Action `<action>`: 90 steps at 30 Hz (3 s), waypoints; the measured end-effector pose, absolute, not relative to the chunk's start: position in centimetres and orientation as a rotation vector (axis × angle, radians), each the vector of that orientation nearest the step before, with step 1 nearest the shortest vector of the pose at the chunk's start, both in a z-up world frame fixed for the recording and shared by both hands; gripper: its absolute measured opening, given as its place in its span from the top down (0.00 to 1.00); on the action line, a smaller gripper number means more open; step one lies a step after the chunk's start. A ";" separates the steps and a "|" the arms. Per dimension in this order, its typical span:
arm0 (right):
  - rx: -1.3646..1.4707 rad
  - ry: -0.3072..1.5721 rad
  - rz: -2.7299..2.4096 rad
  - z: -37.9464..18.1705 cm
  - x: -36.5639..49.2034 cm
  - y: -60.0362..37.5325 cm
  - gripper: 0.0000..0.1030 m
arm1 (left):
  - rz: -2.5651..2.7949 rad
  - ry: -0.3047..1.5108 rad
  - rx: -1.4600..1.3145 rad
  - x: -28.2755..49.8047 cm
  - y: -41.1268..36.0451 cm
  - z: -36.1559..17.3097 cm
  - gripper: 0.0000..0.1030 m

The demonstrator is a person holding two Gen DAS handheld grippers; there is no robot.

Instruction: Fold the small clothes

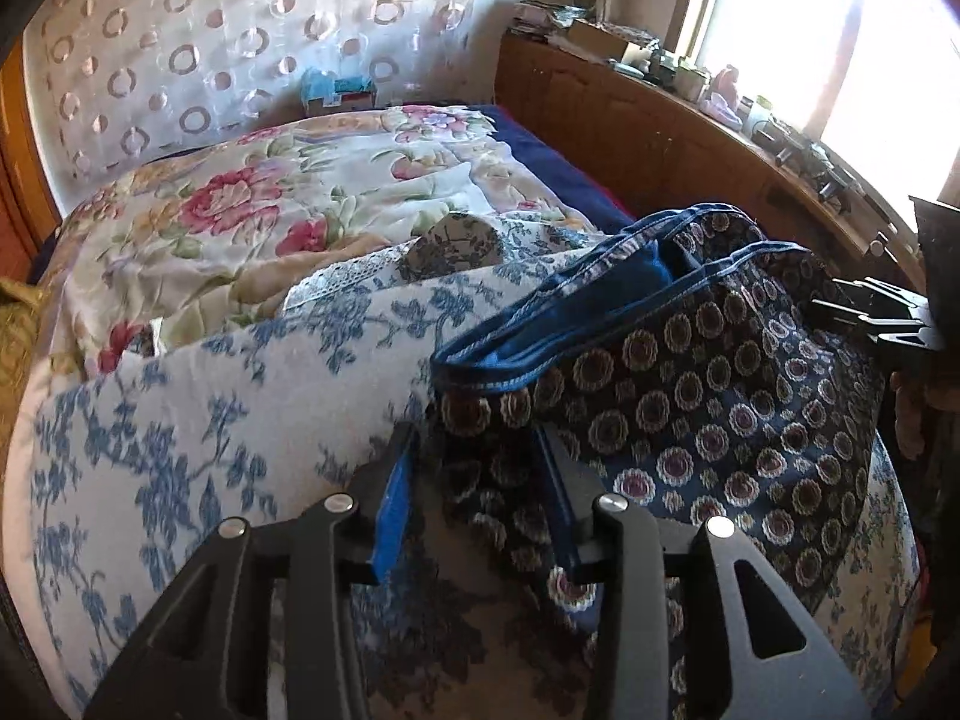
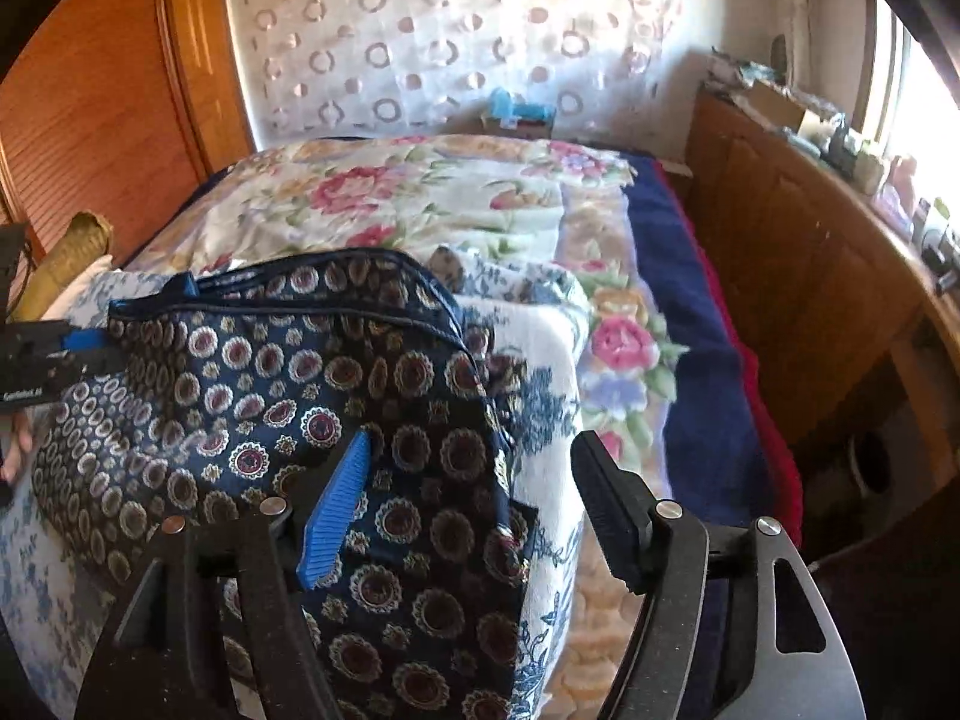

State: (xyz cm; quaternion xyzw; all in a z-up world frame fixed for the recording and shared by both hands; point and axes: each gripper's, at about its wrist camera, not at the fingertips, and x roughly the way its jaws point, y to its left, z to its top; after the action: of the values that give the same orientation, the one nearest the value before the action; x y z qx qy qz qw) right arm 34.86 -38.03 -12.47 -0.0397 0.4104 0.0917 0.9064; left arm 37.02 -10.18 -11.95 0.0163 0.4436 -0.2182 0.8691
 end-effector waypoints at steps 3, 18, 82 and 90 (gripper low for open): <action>-0.050 0.861 0.202 -13.2 35.2 -38.6 0.31 | -0.463 0.920 0.068 37.3 -10.7 -11.9 0.62; -0.021 0.866 0.257 -13.9 35.5 -38.3 0.31 | -0.519 0.848 0.012 35.9 -9.8 -10.2 0.98; -0.207 0.483 0.643 0.4 32.6 -15.2 0.92 | -0.172 0.449 -0.148 18.8 11.6 0.5 0.98; -0.336 0.445 0.804 2.2 36.9 -1.0 0.92 | 0.002 0.455 -0.261 17.3 19.9 -2.7 0.98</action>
State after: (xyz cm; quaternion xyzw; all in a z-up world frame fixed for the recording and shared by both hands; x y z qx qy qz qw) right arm 36.88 -1.00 2.15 -0.1615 0.2138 0.3861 0.8827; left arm 17.27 19.92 -2.71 -0.1288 0.2251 0.0008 0.9658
